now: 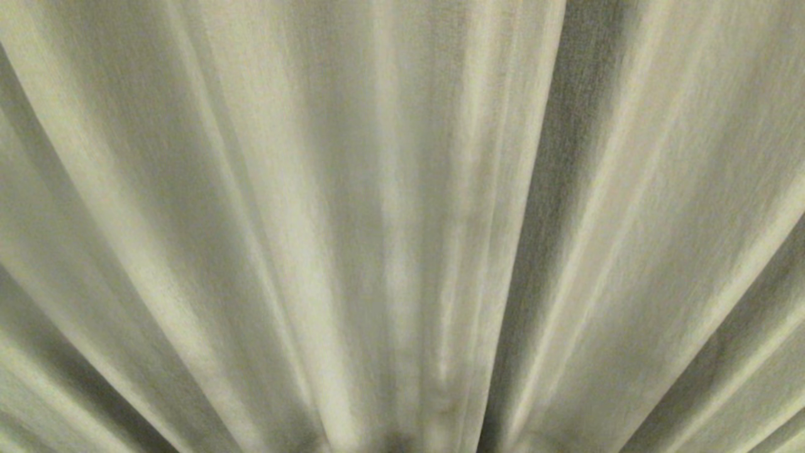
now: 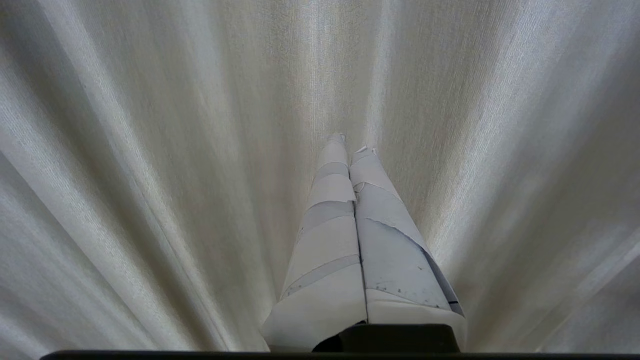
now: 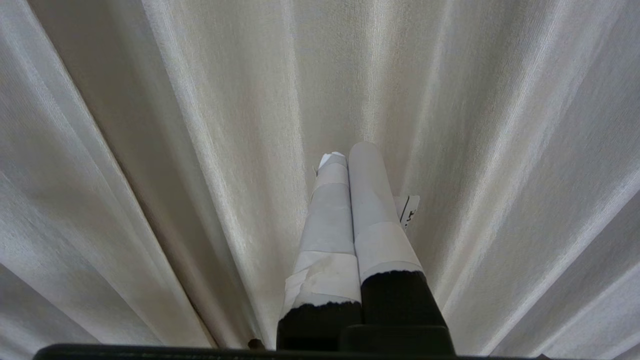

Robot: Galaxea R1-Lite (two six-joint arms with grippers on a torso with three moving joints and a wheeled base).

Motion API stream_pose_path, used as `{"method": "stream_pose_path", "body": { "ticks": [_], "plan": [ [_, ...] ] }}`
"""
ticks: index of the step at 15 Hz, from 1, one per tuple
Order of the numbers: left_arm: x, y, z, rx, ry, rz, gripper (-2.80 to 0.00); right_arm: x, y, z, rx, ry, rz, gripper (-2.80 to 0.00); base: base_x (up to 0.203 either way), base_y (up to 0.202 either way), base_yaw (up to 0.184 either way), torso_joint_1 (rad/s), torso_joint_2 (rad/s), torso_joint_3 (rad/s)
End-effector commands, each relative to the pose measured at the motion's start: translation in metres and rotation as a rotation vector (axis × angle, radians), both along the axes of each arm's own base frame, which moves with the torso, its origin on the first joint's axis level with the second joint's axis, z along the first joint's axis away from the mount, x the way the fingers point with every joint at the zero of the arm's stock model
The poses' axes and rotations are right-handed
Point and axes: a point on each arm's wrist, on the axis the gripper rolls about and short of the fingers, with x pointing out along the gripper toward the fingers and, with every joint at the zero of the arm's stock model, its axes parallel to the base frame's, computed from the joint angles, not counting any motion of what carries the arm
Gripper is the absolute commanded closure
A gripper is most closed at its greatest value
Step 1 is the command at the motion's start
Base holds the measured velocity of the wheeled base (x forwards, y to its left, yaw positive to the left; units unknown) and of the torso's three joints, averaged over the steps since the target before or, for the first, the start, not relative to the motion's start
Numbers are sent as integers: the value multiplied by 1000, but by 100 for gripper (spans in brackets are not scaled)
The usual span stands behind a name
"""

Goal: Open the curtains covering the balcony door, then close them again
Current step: Pull the outer curtains open on both sides

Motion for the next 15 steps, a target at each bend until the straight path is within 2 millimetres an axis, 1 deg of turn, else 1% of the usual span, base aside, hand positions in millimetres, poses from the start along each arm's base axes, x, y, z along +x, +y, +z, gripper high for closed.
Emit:
{"method": "stream_pose_path", "body": {
  "ticks": [1,15],
  "plan": [
    [0,0,0,0,-1,1,0,0,0,0,-1,0,0,0,0,0,0,0,0,0],
    [0,0,0,0,-1,0,0,0,0,0,-3,0,2,0,0,0,0,0,0,0]
  ]
}}
